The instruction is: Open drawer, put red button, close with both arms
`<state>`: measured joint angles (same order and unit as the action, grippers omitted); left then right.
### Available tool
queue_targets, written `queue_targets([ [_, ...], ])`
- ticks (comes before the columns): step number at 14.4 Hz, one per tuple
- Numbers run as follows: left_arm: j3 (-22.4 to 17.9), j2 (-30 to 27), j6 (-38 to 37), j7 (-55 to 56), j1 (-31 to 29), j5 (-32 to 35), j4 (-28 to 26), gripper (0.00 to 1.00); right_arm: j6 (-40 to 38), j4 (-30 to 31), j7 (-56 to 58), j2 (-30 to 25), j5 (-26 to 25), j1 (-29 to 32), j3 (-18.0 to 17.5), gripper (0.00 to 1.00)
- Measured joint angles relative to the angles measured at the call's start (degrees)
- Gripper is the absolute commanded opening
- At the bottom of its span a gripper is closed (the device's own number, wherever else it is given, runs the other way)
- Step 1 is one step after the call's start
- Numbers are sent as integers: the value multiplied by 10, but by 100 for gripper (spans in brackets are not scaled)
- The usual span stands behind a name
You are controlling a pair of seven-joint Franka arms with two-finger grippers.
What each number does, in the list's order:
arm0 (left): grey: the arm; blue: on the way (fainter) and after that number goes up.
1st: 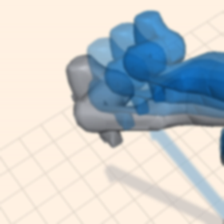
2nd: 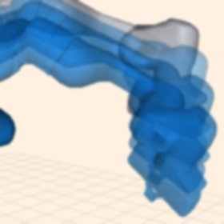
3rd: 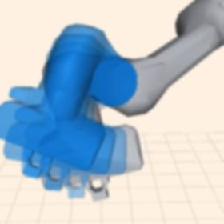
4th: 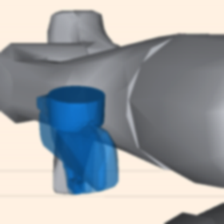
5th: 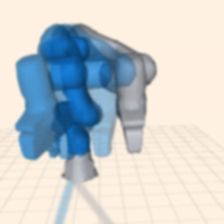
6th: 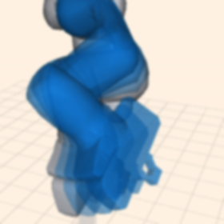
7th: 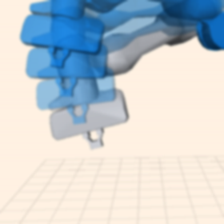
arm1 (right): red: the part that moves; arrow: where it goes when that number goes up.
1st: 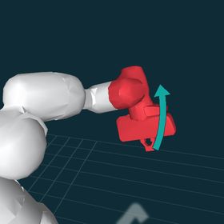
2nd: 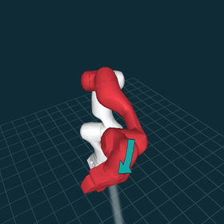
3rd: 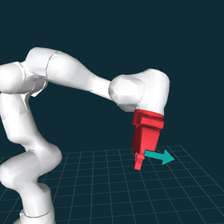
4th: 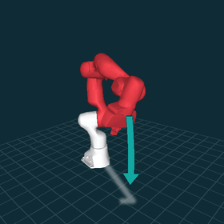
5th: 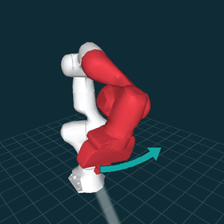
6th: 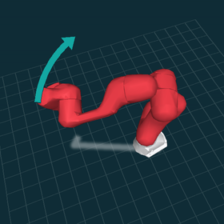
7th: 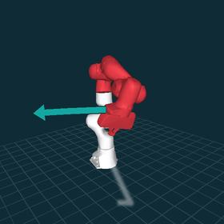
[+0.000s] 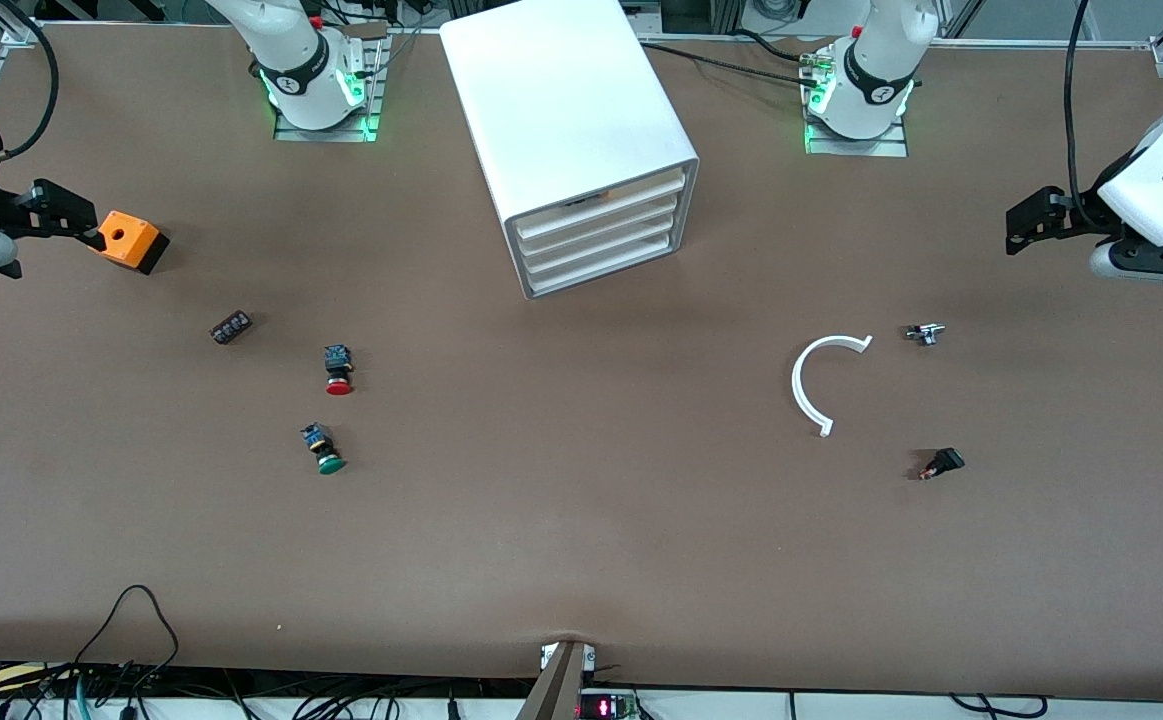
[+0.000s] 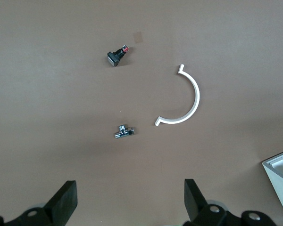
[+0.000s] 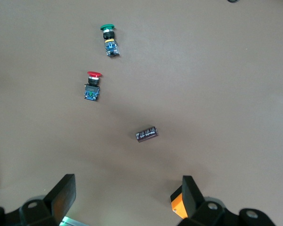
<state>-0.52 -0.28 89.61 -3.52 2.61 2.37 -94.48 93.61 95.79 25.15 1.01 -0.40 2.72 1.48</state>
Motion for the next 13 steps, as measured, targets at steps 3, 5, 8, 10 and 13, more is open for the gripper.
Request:
queue_targets([
  [3,-1,0,0,0,0,0,0,100,0,0,0,0,0,0,0,100],
  [5,-1,0,0,0,0,0,0,100,0,0,0,0,0,0,0,100],
  [8,-1,0,-3,0,0,0,0,100,1,0,0,1,0,0,1,100],
  [10,0,0,-14,0,0,0,0,100,5,0,-1,6,0,1,2,100],
  [13,0,0,-30,0,0,0,0,100,19,0,-1,28,0,1,2,100],
])
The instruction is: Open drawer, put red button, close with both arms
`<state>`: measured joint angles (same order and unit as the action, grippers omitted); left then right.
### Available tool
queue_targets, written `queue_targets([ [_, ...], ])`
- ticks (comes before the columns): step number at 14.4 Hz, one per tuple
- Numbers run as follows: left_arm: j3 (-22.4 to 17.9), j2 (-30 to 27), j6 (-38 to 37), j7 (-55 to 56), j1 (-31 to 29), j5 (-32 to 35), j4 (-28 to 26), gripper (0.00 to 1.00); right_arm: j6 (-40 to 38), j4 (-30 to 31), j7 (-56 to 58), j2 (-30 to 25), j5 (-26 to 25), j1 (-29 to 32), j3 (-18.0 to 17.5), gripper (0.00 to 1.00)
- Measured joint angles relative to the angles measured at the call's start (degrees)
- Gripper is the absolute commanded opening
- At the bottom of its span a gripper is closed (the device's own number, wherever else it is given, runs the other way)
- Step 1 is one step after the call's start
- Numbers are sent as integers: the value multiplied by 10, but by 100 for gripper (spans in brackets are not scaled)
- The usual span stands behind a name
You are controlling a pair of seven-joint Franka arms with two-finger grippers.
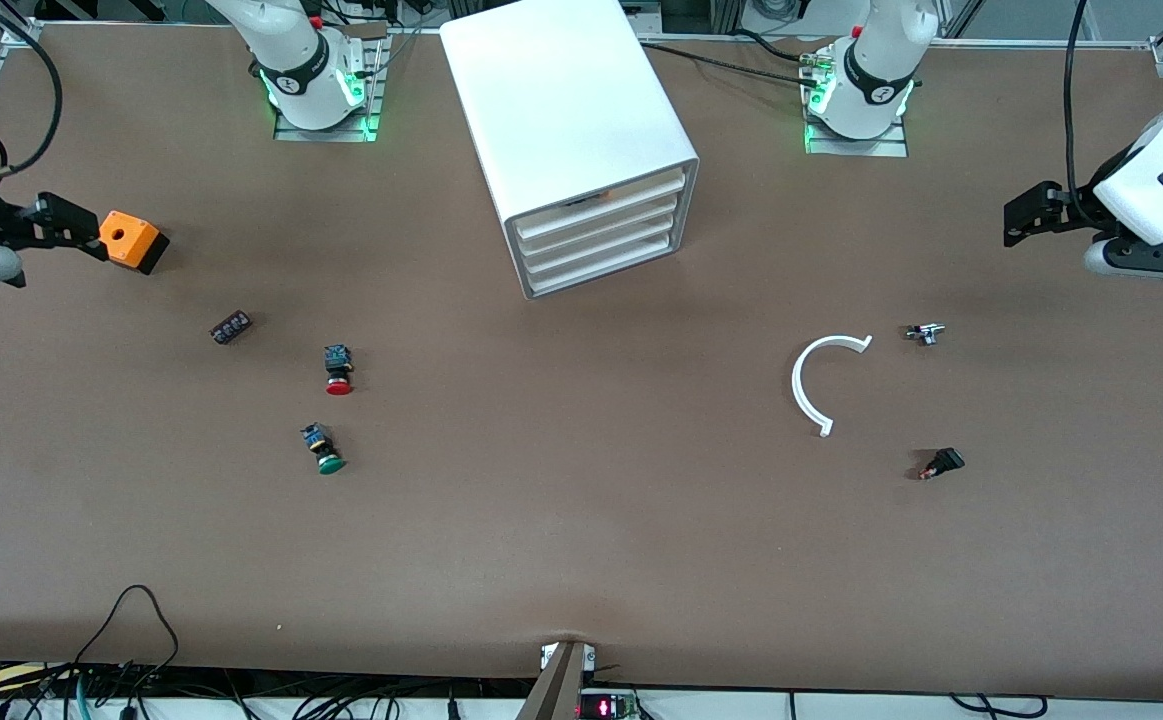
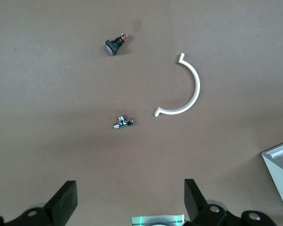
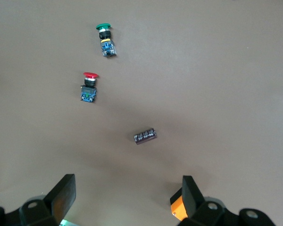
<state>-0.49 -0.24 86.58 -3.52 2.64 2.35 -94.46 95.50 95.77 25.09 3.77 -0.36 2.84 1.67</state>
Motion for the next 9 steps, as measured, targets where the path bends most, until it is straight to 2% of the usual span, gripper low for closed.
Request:
queue_targets([
  [4,2,5,-44,0,3,-9,0,100,11,-4,0,46,6,-6,-6,100],
  [9,19,16,-108,-2,7,-63,0,100,14,-29,1,112,17,-19,-8,100],
])
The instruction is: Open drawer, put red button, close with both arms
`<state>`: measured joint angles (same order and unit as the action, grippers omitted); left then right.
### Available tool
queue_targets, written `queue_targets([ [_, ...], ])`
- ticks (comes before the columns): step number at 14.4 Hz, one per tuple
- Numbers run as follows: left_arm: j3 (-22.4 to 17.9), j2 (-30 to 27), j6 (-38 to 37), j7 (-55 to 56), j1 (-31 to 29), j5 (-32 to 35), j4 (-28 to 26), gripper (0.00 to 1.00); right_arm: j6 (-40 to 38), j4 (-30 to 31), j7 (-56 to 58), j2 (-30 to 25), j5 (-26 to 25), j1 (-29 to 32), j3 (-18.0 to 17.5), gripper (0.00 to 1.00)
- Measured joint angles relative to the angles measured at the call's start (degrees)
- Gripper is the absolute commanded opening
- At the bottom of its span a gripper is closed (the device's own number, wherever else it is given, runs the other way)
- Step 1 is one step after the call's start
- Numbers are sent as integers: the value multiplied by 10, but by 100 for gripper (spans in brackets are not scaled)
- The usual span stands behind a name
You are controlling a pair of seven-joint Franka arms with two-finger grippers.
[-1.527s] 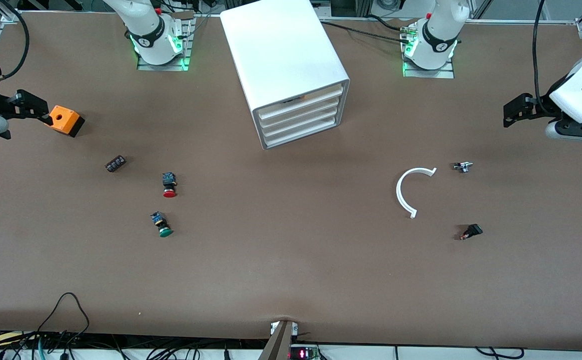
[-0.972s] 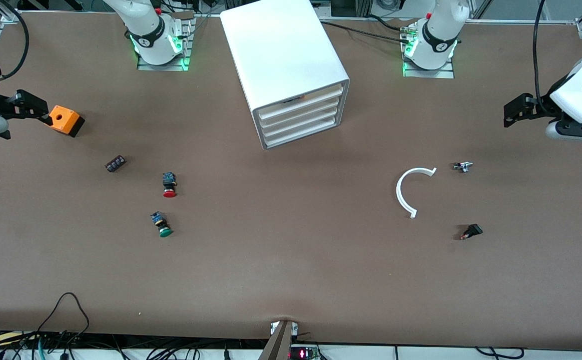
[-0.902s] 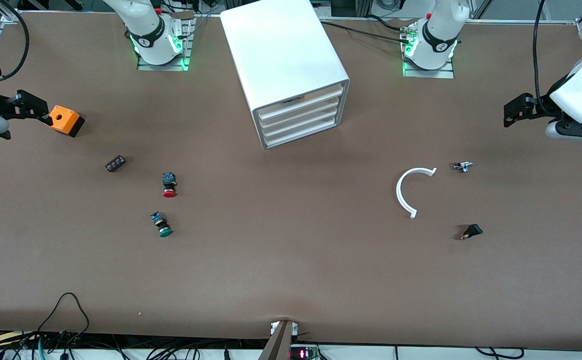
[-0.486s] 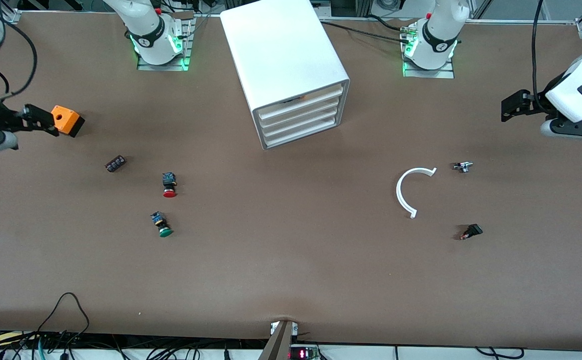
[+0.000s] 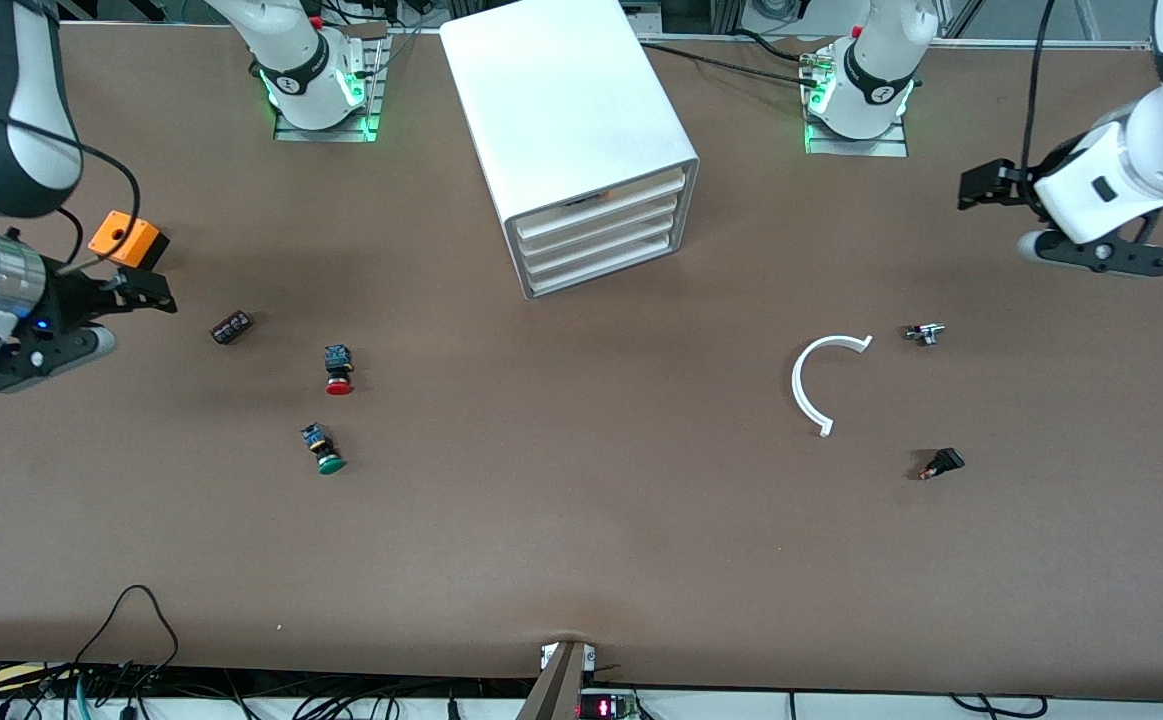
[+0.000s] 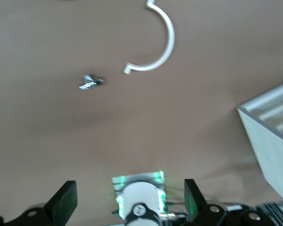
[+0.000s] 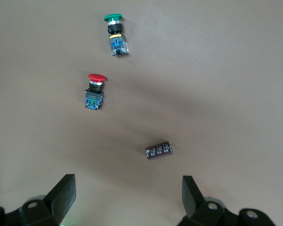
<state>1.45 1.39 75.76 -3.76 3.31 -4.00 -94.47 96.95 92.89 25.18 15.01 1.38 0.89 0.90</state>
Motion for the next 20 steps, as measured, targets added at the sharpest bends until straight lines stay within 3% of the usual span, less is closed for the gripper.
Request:
queue_targets([
  [3,3,17,-6,-24,3,-56,-1,100,24,-6,-7,33,0,-37,-2,100],
  [7,11,58,-2,-49,8,-153,-1,100,48,-8,-118,68,-3,-101,-3,100],
  [12,70,128,91,-50,30,-259,-2,100,79,-9,-133,122,28,-90,4,100],
  [16,68,172,135,-118,24,-385,-6,100,86,-9,-132,155,41,-71,7,100],
  [20,67,215,184,-240,11,-507,-65,100,101,-10,-132,158,41,-71,7,100],
])
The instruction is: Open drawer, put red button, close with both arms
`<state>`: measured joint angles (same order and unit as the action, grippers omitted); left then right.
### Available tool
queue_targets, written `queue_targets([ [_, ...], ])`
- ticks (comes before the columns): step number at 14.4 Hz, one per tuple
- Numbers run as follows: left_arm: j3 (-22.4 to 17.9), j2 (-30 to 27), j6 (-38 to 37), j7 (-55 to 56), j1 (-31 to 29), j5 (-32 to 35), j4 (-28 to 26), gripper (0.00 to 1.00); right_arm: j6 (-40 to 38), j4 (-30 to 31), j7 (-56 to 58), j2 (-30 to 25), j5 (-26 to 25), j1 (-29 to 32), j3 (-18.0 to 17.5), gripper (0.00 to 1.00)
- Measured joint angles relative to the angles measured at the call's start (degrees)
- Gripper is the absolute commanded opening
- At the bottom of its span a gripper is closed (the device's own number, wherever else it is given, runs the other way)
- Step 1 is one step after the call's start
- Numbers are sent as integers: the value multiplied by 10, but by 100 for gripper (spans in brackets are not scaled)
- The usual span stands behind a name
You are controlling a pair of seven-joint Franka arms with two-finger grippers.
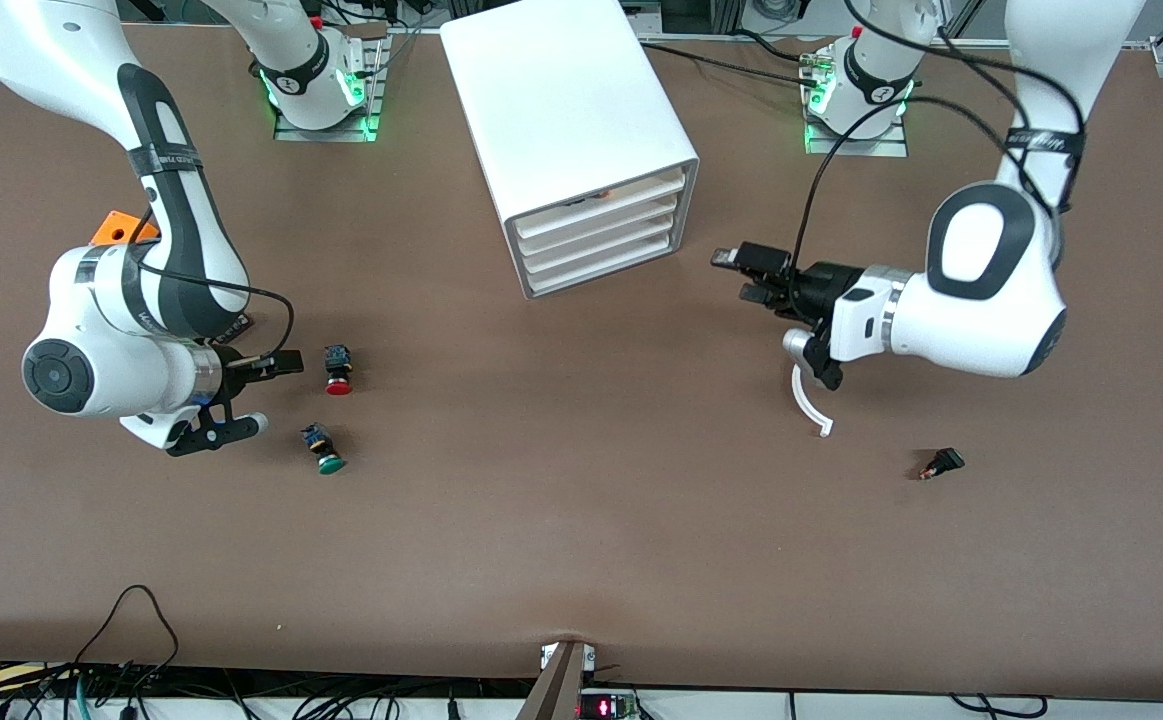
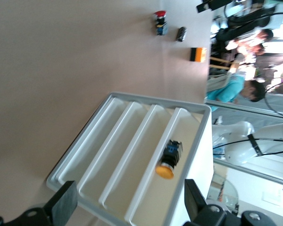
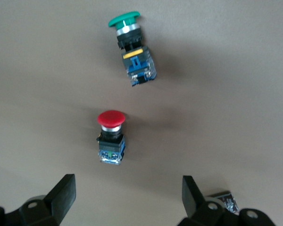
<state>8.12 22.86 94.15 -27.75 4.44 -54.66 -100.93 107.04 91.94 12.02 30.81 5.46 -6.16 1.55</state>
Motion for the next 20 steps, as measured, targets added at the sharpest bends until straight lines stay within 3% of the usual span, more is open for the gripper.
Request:
queue_targets([
  [4,1,36,-7,-113,0,-60,-55,99,72,18,-3,23,4,-14,-4,100],
  [8,1,42,-25,-152,1,-66,-87,99,228,132,-6,1,4,-20,-4,100],
  [14,2,78,-30,-252,6,-99,-119,97,238,228,-9,-80,4,-21,-10,100],
  [18,18,83,-29,-273,28,-164,-139,69,247,265,-11,-104,4,-23,-21,100],
  [20,22,85,-20,-288,50,-195,-150,62,254,275,-11,-103,4,-23,-21,100],
])
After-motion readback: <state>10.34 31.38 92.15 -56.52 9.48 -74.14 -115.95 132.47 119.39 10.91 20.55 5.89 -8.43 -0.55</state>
